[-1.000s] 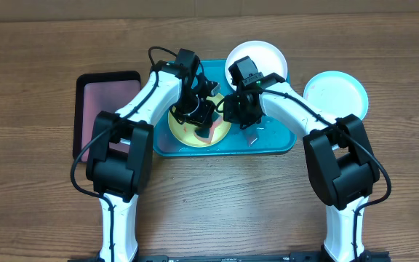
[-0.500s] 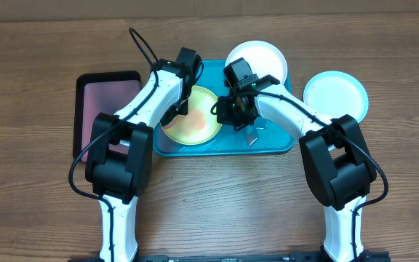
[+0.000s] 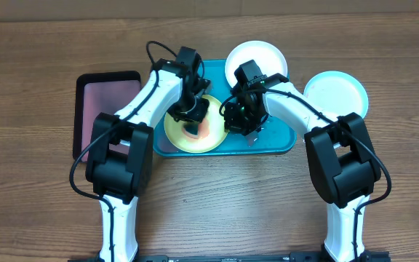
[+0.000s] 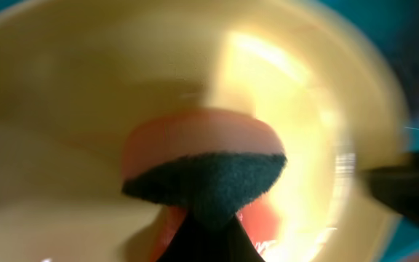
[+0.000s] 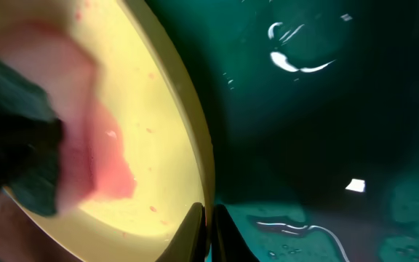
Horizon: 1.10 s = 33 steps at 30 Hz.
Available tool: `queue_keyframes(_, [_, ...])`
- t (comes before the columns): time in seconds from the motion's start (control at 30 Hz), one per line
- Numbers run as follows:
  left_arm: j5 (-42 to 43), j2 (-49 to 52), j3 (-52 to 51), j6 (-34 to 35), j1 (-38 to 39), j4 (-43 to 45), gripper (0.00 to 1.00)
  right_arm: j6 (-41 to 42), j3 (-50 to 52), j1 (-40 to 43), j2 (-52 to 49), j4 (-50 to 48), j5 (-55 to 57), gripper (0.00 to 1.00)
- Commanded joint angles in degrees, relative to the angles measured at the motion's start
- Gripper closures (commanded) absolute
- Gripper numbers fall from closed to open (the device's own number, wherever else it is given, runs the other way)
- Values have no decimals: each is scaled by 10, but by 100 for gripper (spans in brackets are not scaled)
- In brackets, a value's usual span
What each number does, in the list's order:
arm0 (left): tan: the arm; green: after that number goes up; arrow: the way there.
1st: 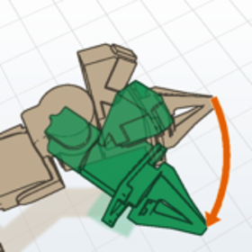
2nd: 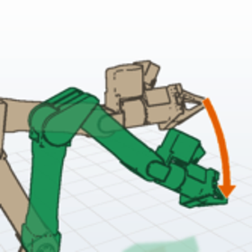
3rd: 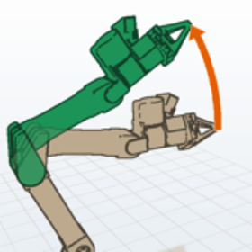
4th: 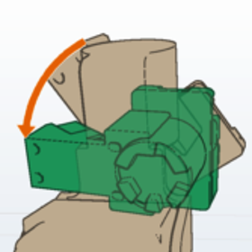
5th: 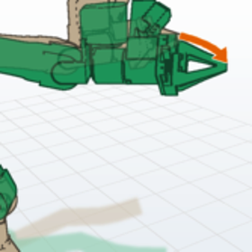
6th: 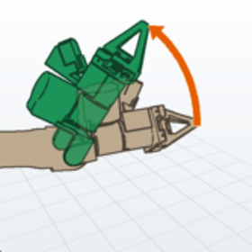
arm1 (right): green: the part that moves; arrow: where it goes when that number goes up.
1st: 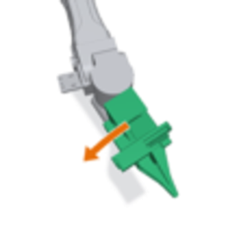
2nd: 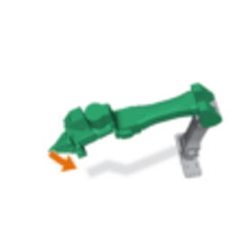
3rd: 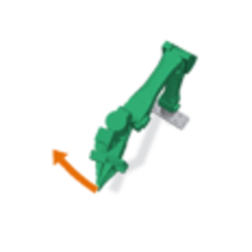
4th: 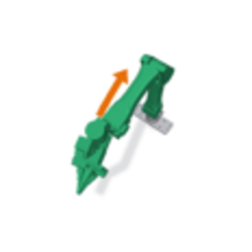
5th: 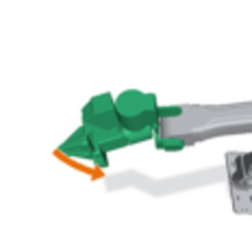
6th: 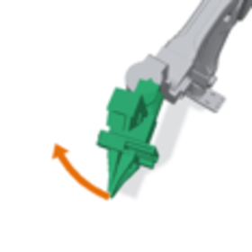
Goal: Clean dirty plates on tray and stack at the side
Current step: 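Scrub the yellow plate with the sponge while the right gripper holds it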
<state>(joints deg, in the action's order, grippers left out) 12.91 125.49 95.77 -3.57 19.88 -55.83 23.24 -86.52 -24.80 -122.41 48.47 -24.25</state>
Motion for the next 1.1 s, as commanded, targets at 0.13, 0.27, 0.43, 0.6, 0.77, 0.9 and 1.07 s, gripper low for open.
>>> queue_keyframes(0.13, [69, 8, 1, -13, 39, 32, 96, -27, 10, -21, -3, 0, -54, 96])
queue_keyframes(0.27, [-53, 8, 0, 96, 40, 68, 96, -27, 10, -21, -3, 0, -54, 96])
queue_keyframes(0.43, [-218, 8, 0, 217, 22, 108, 96, -20, 10, -21, -3, -1, -53, 96])
queue_keyframes(0.6, [-354, 8, 0, 312, -4, 64, 96, 18, 10, -17, -3, -11, -13, 96])
queue_keyframes(0.77, [-346, 8, 0, 299, -13, 3, 96, 46, 10, -5, -3, -47, -3, 96])
queue_keyframes(0.9, [-149, 8, 0, 177, -11, -14, 96, 77, 10, -2, -3, -78, 17, 96])
queue_keyframes(1.07, [173, 8, 0, -7, -5, -41, 96, 100, 10, -2, -3, -107, 19, 96])
